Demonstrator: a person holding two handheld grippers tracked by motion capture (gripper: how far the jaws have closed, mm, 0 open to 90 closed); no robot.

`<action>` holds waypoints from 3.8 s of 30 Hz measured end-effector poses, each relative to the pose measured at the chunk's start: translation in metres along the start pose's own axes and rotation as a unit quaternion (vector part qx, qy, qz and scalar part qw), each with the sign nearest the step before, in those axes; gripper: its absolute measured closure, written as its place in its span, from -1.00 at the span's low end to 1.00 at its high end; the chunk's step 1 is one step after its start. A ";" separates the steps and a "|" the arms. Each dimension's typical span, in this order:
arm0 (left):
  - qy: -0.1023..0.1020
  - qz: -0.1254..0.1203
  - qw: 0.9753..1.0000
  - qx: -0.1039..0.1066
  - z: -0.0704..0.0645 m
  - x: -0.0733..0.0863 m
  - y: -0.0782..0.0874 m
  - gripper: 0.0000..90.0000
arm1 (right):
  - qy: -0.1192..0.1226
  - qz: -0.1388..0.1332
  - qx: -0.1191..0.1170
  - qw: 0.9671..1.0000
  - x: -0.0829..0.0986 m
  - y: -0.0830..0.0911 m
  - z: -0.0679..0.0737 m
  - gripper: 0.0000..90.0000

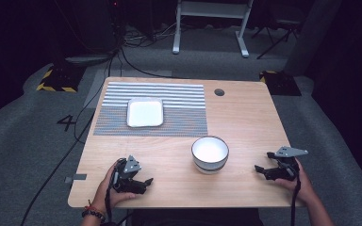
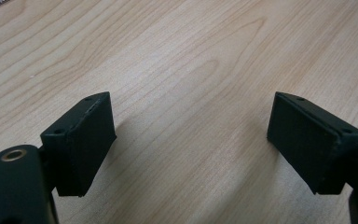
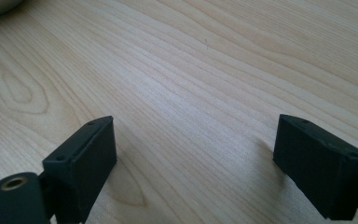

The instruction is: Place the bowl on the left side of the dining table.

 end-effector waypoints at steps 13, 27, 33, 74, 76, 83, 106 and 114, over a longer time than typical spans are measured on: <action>-0.006 0.001 1.000 0.000 0.001 0.000 0.001 -0.67 | 0.003 -0.001 0.001 1.000 0.000 0.000 0.000 -0.70; -0.020 0.009 1.000 0.006 -0.002 -0.002 0.002 -0.65 | 0.000 0.001 0.000 1.000 0.000 0.000 0.000 -0.70; -0.017 0.010 1.000 0.010 0.000 -0.002 0.003 -0.64 | -0.001 0.000 0.000 1.000 0.000 0.000 0.000 -0.70; -0.077 0.012 0.997 0.030 -0.022 -0.047 0.009 -0.60 | 0.000 0.001 0.000 1.000 0.000 0.000 0.000 -0.70; -0.077 0.008 0.996 0.034 -0.025 -0.055 0.008 -0.60 | 0.000 0.000 0.000 1.000 0.000 0.000 0.000 -0.71; -0.120 -0.004 0.992 0.041 -0.040 -0.087 0.002 -0.60 | -0.001 0.000 0.000 1.000 0.000 0.000 0.000 -0.71; -0.194 -0.011 0.978 0.081 -0.079 -0.129 -0.007 -0.60 | 0.001 -0.001 0.000 1.000 0.000 0.000 0.000 -0.70; -0.215 -0.021 0.973 0.084 -0.089 -0.142 -0.007 -0.60 | 0.002 -0.001 0.000 1.000 0.000 0.000 0.000 -0.70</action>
Point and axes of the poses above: each handheld gripper's, and its own axes: y roughly backward along the jaws, x roughly out of its underside, z roughly to its left, the point moved 4 cm from there along -y, roughly forward along the jaws
